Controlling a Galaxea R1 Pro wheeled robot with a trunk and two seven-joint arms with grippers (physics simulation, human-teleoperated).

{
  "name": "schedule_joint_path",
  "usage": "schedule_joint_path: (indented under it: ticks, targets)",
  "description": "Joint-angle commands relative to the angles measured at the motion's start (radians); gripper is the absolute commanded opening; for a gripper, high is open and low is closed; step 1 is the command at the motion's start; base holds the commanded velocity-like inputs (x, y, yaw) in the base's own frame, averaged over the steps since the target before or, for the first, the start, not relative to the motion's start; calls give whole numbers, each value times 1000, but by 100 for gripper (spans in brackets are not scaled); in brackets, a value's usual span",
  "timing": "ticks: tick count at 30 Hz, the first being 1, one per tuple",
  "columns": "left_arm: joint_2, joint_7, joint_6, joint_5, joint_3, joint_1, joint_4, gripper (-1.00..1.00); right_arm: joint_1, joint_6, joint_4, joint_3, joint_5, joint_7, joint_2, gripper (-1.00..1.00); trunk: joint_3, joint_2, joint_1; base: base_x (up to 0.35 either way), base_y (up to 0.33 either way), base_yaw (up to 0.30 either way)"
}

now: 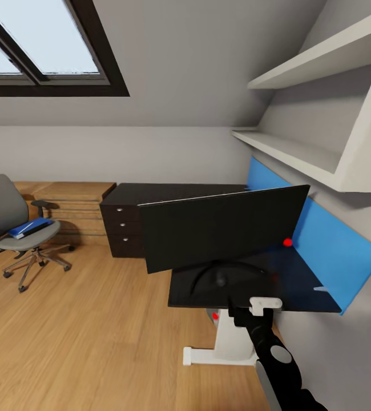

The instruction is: In the bedroom, organize the workspace by keeping the computer under the desk, ensuring the monitor is on the desk, placing the keyboard on the desk next to the monitor, placing the mouse on the desk next to the keyboard, moving the folder from the swivel chair onto the desk next to the mouse, stacking the notebook on top of the folder with the pen on top of the notebook, and positioning the swivel chair next to the desk.

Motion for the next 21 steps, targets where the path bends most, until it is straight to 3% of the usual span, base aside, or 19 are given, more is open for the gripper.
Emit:
schedule_joint_path:
  ticks: [1, 11, 21]
  targets:
    - [0, 2, -3, -2, 3, -1, 0, 100, -1, 6, -1, 2, -5, -7, 0, 100, -1, -1, 1, 252, 0, 0]
    - [0, 2, -3, -2, 3, -1, 0, 100, -1, 3, 5, 3, -9, 4, -1, 100, -1, -1, 1, 259, 0, 0]
    - [0, 2, -3, -2, 3, -1, 0, 100, -1, -1, 20, 6, -9, 15, -2, 100, -1, -1, 1, 57, 0, 0]
